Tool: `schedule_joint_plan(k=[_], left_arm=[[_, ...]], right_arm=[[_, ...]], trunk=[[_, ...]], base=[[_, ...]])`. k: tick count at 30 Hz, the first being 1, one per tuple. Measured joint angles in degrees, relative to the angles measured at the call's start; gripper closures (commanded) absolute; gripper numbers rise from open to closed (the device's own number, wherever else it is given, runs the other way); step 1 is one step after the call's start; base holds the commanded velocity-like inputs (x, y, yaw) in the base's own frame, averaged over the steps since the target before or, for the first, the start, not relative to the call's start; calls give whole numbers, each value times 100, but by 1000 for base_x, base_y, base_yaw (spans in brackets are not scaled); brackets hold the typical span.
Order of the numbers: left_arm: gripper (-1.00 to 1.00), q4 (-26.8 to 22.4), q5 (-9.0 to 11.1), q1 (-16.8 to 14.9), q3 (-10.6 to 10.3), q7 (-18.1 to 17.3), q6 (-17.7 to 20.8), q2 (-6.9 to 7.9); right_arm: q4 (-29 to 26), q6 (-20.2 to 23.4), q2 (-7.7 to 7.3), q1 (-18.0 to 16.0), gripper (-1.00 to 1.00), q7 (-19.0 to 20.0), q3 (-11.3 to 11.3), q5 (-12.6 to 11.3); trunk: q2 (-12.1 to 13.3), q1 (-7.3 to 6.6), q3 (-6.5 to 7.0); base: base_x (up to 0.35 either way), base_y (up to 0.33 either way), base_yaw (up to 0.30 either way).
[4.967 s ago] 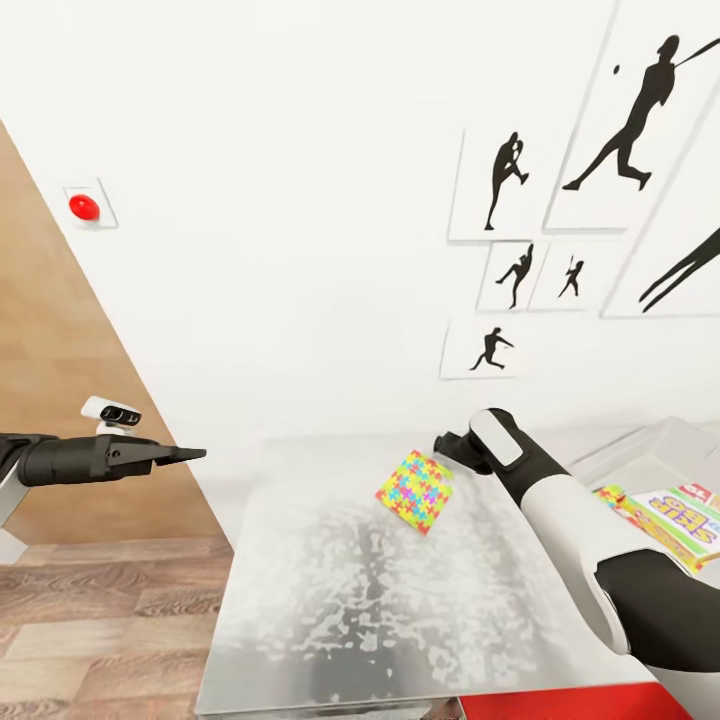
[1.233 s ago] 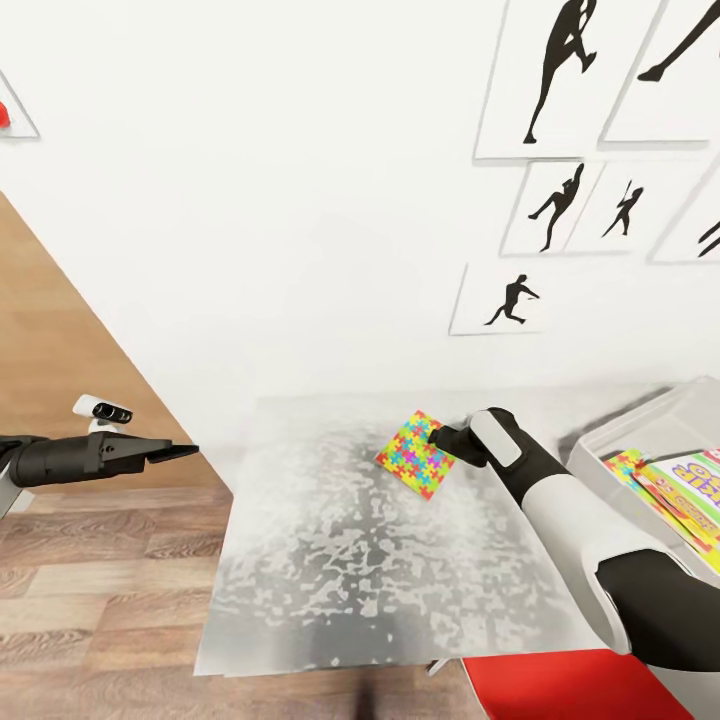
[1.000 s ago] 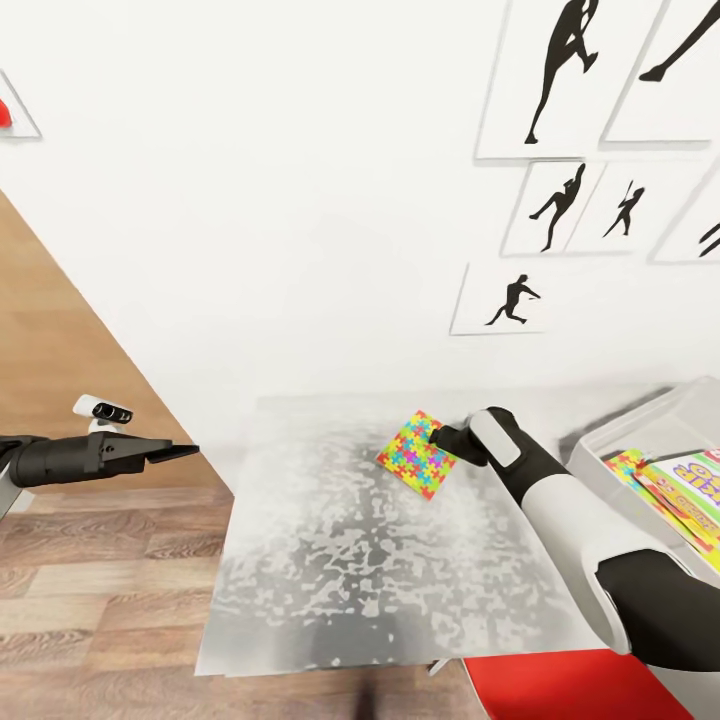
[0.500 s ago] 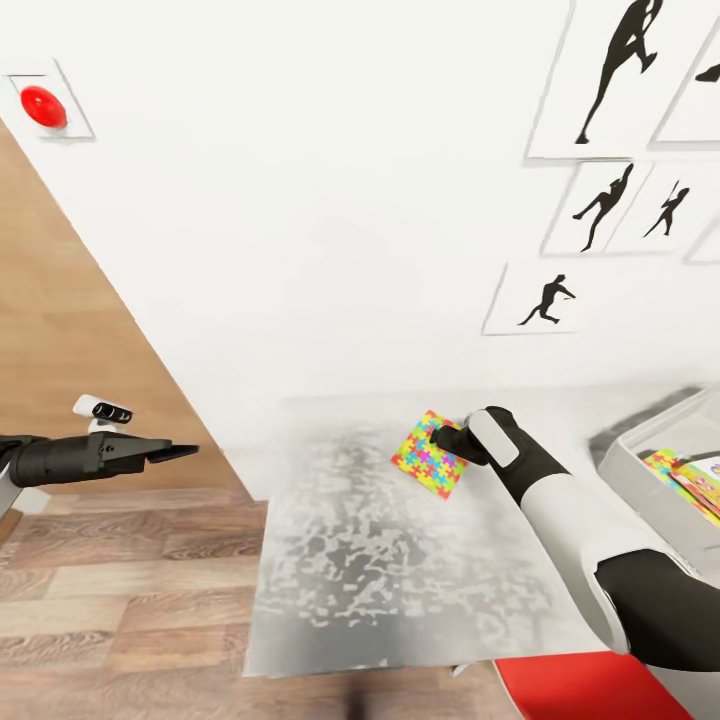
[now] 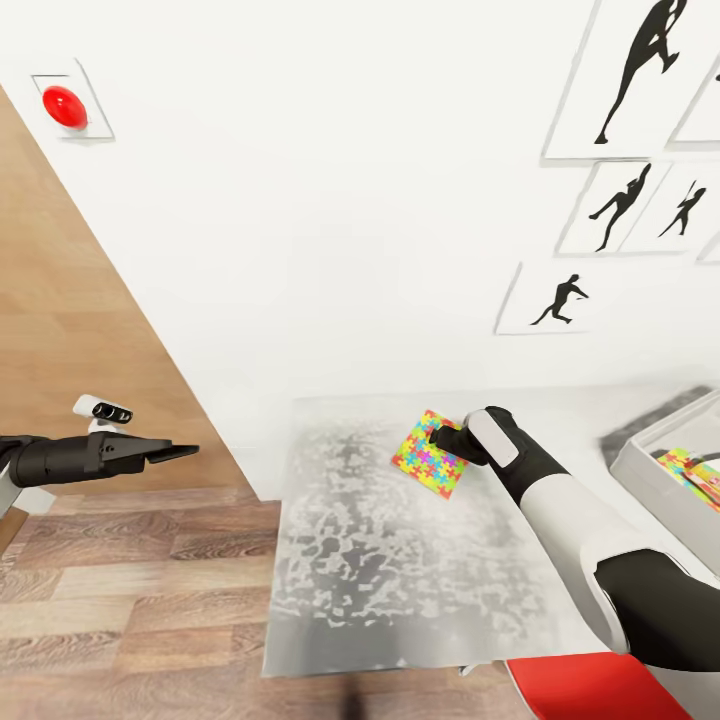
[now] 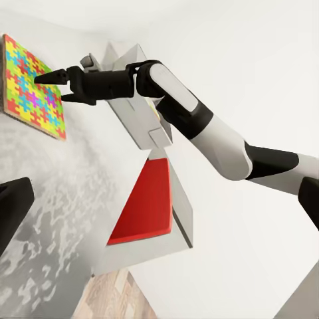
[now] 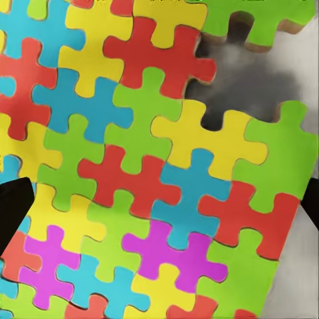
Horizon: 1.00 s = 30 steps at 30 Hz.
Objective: Put all the toys in the child's room - the three board games (two on the bed and one on the table), the two jigsaw puzzles on the table, and the tennis ball on the table - inside the toy box on the table in the child's room.
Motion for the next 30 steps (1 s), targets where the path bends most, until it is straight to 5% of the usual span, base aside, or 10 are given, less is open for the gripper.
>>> schedule_joint_plan(k=[30], left_arm=[[-100,-2,9,-1,0,0,0,0]], right_arm=[[12,-15,13,1,-100,9,-3,-29]], trunk=[[0,0,0]], base=[[-36,107,0]])
